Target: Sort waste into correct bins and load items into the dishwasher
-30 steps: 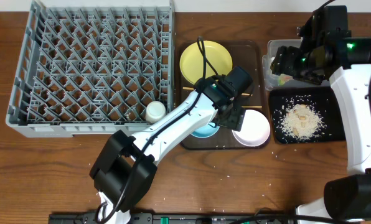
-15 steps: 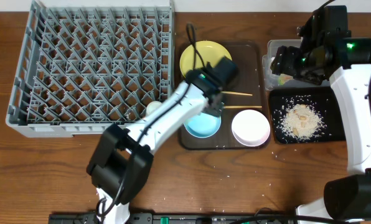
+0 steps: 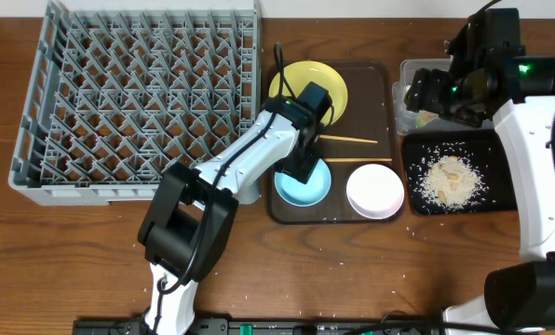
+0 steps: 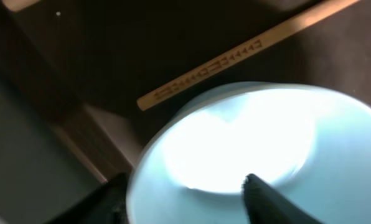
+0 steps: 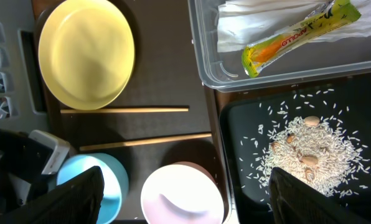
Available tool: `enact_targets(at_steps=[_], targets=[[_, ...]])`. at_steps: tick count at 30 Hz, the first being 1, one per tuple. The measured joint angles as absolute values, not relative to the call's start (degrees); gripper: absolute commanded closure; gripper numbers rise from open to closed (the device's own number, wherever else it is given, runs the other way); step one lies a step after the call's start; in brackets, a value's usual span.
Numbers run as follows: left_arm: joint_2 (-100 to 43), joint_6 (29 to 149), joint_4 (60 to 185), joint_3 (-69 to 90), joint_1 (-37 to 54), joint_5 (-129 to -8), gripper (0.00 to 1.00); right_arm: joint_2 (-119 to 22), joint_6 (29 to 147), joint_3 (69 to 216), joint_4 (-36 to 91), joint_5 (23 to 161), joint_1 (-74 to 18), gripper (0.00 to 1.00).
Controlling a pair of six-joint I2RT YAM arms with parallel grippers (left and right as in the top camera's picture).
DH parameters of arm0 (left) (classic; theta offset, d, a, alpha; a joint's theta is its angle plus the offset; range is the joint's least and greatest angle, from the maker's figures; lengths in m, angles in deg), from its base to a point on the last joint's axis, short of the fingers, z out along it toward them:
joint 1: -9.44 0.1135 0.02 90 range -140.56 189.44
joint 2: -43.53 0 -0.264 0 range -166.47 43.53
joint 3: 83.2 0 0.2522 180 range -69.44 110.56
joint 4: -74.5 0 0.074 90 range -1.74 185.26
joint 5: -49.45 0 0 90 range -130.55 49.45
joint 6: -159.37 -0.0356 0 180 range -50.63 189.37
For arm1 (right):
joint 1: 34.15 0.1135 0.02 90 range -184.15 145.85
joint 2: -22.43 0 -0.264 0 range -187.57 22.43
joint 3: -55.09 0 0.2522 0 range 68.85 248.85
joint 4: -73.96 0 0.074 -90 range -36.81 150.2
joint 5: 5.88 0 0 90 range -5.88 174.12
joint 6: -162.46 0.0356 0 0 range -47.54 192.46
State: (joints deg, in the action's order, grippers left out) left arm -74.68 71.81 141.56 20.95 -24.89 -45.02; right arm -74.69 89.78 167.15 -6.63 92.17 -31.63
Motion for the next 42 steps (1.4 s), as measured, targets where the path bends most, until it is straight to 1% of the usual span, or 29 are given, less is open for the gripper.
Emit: enact_targets(at_steps=[5,8,11,14,15,16,17,25,28,31,35,36,37,39,40,42], targets=[[-74.7,70.9,141.0,19.9,-24.9,-46.0,0.51,-74.7,89.8,167.2,-6.6,92.2,-31.6,0.17],[-74.7,70.8,140.6,18.1,-24.9,-46.4,0.59,-74.7,89.8,167.2,-6.6,92.2,-31.6,0.17],[-75.3,70.8,140.5,17.3,-24.9,-46.5,0.62,-74.7,89.8,167.2,-6.6,92.2,-31.6,0.17],[-75.7,70.9,140.5,17.3,-24.9,-46.6,0.72,-74.7,89.8,167.2,-6.5,92.0,-31.6,0.17],[-75.7,71.0,140.6,17.3,-24.9,-46.6,0.78,-74.7,89.8,167.2,-6.4,92.0,-31.6,0.17],[-75.7,71.1,140.6,17.3,-24.9,-46.6,0.86,-74.7,89.8,167.2,-6.3,92.0,-31.6,0.17],[-75.7,71.0,140.7,17.3,-24.9,-46.6,0.92,-74.7,89.8,167.2,-6.2,92.0,-31.6,0.17],[-75.1,71.1,142.3,18.0,-24.8,-47.1,0.93,-74.7,89.8,167.2,-5.5,92.0,-31.6,0.17],[-70.7,72.4,143.5,18.4,-24.3,-46.4,0.93,-74.7,89.8,167.2,-5.5,92.0,-31.6,0.17],[-63.9,74.3,142.9,18.8,-23.0,-42.2,0.93,-74.7,89.8,167.2,-5.3,92.0,-31.6,0.16],[-54.4,76.0,140.6,20.3,-19.5,-32.2,0.93,-74.7,89.8,167.2,-5.3,92.0,-31.6,0.13],[-52.9,76.3,139.9,20.6,-18.6,-29.8,0.93,-74.7,89.8,167.2,-5.3,92.0,-31.6,0.11],[-51.4,76.7,139.2,20.9,-17.6,-27.7,0.92,-74.7,89.8,167.2,-5.3,92.0,-31.6,0.06],[-50.3,76.7,139.1,21.3,-16.2,-26.7,0.92,-74.7,89.6,167.2,-5.4,92.0,-31.6,0.01],[-50.3,76.5,139.5,21.3,-15.9,-27.7,0.90,-74.7,89.7,167.2,-5.5,92.0,-31.6,0.01],[-50.9,75.9,140.4,21.1,-15.8,-31.6,0.78,-74.7,89.6,167.2,-5.9,92.0,-31.6,0.01]])
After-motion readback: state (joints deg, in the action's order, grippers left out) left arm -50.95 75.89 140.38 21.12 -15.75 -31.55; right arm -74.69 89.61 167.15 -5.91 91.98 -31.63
